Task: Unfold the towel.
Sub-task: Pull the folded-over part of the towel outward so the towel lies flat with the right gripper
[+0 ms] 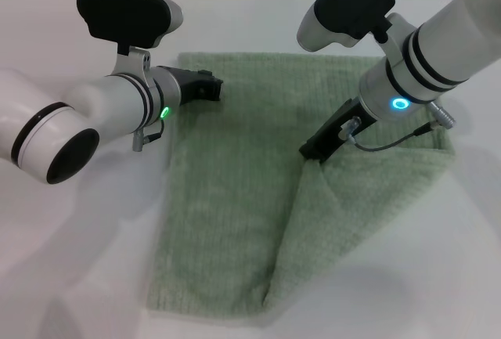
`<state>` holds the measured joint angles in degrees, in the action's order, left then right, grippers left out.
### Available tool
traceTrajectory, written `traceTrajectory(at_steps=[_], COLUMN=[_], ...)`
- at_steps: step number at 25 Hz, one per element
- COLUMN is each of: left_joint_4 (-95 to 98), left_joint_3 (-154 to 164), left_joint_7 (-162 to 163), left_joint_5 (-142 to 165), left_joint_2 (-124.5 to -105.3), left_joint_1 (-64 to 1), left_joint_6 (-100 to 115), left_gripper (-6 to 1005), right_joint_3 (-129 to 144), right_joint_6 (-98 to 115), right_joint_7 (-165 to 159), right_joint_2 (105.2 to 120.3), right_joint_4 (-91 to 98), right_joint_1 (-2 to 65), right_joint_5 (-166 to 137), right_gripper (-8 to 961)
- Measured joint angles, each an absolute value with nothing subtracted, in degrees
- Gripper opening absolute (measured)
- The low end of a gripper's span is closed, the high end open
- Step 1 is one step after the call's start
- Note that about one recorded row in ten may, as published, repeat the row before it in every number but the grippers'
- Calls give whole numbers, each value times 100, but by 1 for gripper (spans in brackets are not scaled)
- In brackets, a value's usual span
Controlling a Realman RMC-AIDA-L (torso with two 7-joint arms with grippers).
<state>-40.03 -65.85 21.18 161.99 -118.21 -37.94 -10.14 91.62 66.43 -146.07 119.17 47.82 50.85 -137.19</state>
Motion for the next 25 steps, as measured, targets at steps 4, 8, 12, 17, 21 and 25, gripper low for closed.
traceTrajectory(at_steps=[4, 8, 12, 17, 21, 25], left_joint_4=[-4008, -4008, -4008, -4008, -4009, -4012], left_joint_3=[-6592, -6590, -6585, -6591, -6592, -6595], left_joint_7=[2118, 2118, 2118, 2118, 2118, 2118], left_joint_5=[16208, 16211, 16209, 16207, 16211, 16220], left_joint_2=[-11821, -11821, -11821, -11821, -11821, -11818], left_joint_1=[-3779, -3773, -3769, -3769, -3771, -3777], left_joint_6=[-1027, -1029, -1029, -1034, -1043, -1055], left_gripper=[-2, -2, -2, -2, -2, -3], right_joint_3=[9161, 9158, 9158, 9162, 9165, 9126], right_joint_6=[6657, 6692, 6728, 6865, 7082, 7359], right_joint_7=[-14607, -14607, -14607, -14607, -14608, -14668], right_joint_2=[11918, 11918, 11918, 11918, 11911, 11898], right_joint_4=[4816, 4918, 4974, 5179, 5479, 5837], right_joint_1=[5081, 5056, 5054, 5011, 4933, 4869], right_joint_5=[-13719, -13719, -13721, -13747, -13763, -13946], right_gripper=[49, 50, 50, 51, 51, 52])
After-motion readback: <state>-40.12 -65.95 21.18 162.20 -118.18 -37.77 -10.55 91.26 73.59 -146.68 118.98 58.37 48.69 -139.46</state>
